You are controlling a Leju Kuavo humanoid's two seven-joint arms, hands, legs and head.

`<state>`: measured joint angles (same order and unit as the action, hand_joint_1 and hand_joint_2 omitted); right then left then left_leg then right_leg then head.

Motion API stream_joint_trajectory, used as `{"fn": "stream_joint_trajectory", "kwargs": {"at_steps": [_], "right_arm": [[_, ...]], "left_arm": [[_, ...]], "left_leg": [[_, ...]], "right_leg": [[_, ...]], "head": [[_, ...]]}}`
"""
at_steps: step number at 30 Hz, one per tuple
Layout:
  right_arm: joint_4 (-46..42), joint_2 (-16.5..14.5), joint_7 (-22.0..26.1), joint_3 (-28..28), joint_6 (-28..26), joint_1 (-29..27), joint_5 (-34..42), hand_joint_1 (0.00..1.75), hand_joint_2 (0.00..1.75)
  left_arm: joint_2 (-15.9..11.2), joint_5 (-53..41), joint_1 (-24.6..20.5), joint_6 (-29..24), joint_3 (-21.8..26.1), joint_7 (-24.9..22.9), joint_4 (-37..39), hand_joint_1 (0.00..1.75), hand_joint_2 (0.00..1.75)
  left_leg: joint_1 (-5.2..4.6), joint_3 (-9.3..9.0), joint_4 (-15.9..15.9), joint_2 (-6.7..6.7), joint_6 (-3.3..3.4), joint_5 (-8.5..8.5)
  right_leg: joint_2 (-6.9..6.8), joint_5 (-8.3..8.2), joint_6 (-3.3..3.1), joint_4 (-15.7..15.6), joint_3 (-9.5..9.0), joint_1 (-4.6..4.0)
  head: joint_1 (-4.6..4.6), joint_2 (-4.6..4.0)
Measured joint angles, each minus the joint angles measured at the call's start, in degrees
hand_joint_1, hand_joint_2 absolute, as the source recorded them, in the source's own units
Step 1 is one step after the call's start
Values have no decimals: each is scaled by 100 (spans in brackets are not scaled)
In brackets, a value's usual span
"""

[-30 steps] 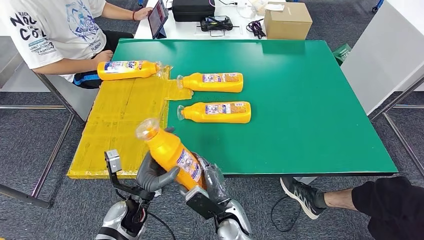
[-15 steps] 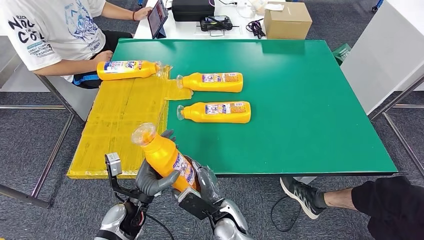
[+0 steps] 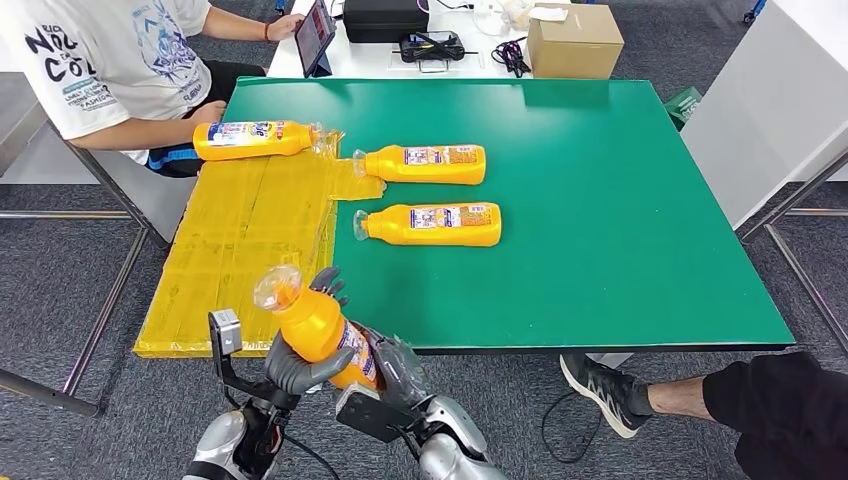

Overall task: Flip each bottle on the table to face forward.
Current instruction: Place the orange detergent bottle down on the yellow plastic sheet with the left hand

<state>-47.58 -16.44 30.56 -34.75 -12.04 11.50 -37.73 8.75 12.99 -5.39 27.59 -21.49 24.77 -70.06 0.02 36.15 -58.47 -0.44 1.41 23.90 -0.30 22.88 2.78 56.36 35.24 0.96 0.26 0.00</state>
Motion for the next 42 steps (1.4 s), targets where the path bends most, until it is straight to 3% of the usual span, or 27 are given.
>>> {"fn": "stream_joint_trajectory", "kwargs": {"at_steps": [2,6,8,12,23,24,26,27,28,30,38,42], "right_arm": [[57,0,-2,-17,9,36,0,175,175],[177,-1,-19,-69,30,112,2,175,175],[237,-2,-24,-97,31,151,2,175,175],[320,-10,-26,-119,32,201,2,175,175],[376,-28,-75,-195,48,233,2,175,175],[376,-34,-79,-199,48,235,3,160,175],[376,-46,-89,-204,43,241,6,73,175],[376,-54,-93,-205,37,245,7,29,131],[376,-58,-98,-205,21,249,5,0,87],[378,-63,-128,-205,-52,236,2,0,0],[-62,-34,-442,-98,-414,95,103,0,0],[-450,28,-537,-41,-385,43,105,0,0]], "left_arm": [[-1,8,-1,2,13,4,10,0,175],[-1,63,-1,9,48,14,25,87,175],[-1,119,4,15,74,20,27,87,175],[-1,179,16,21,115,30,27,175,175],[14,351,45,57,285,93,-44,175,175],[14,353,50,46,308,96,-69,175,175],[14,349,55,6,354,98,-126,175,175],[15,340,53,-29,377,102,-155,175,175],[16,325,46,-80,403,113,-192,175,175],[19,280,-9,-213,477,145,-281,175,175],[26,-151,-600,-1042,973,110,-686,175,175],[20,-253,-803,-1135,1145,104,-771,175,175]], "left_leg": [[0,0,0,0,0,0],[0,0,0,2,0,0],[0,0,0,3,0,0],[0,0,0,6,0,0],[0,0,0,12,0,0],[0,0,0,13,0,0],[0,0,0,13,0,0],[0,0,0,13,0,0],[0,0,0,13,0,0],[1,0,0,13,0,-1],[2,0,0,11,-1,-4],[2,1,0,11,-1,-5]], "right_leg": [[0,0,0,0,0,0],[2,0,0,0,1,0],[2,0,0,0,2,0],[4,0,0,0,3,0],[7,0,0,0,5,0],[7,0,0,0,5,0],[8,0,0,0,6,0],[8,0,0,0,6,0],[8,0,0,0,6,0],[7,-1,0,0,5,0],[7,-3,0,3,3,-1],[7,-3,0,4,2,-1]], "head": [[0,0],[1,0],[0,0],[1,0],[2,0],[2,0],[1,0],[1,0],[1,0],[2,0],[2,0],[2,0]]}}
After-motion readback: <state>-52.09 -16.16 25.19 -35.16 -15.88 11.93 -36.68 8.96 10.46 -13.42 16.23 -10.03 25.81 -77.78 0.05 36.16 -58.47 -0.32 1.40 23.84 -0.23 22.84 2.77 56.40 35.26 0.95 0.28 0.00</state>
